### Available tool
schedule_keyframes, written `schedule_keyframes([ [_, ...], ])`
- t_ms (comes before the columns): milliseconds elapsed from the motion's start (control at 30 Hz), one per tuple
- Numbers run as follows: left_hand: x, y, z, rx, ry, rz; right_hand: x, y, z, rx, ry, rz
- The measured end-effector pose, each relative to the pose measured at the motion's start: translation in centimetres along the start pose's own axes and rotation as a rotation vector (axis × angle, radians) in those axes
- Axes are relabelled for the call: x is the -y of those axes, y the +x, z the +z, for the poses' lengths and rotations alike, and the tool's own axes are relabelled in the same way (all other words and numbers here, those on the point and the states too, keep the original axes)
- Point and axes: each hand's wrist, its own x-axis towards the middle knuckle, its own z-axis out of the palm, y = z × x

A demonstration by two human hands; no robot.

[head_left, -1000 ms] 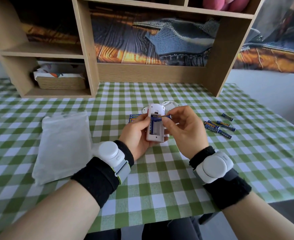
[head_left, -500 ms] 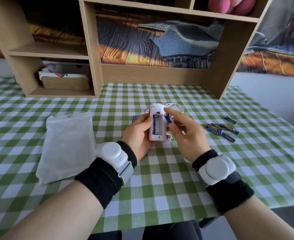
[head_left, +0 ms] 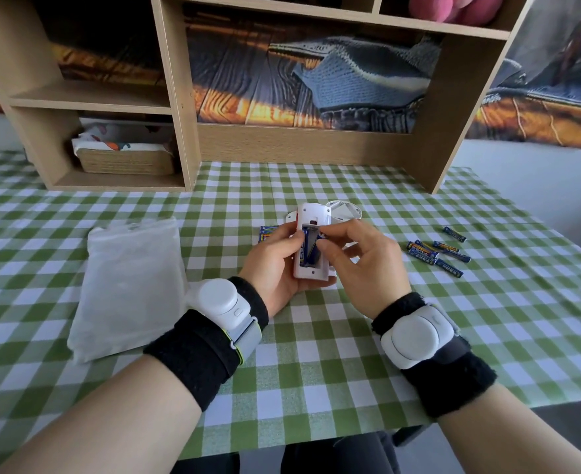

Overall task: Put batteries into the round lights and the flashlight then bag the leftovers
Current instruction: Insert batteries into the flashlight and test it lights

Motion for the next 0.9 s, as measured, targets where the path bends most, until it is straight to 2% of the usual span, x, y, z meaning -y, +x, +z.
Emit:
schedule_keyframes([
  [167, -0.1, -0.3, 0.4, 0.017, 0.012, 0.015, -0.8, 0.2, 0.4, -0.079, -0.072, -0.109],
  [333, 0.1, 0.1, 0.5, -0.03, 0.029, 0.058, -0.8, 0.0, 0.5, -0.077, 0.005, -0.094],
  [567, 0.3, -0.2, 0.2, -0.109, 0.279, 0.192, -1.2, -0.2, 0.5, -0.017, 0.085, -0.071],
  [900, 0.0, -0.5, -0.3, -0.265, 0.6, 0.33, -1.3, -0.4, 0.5, 0.034, 0.058, -0.078],
])
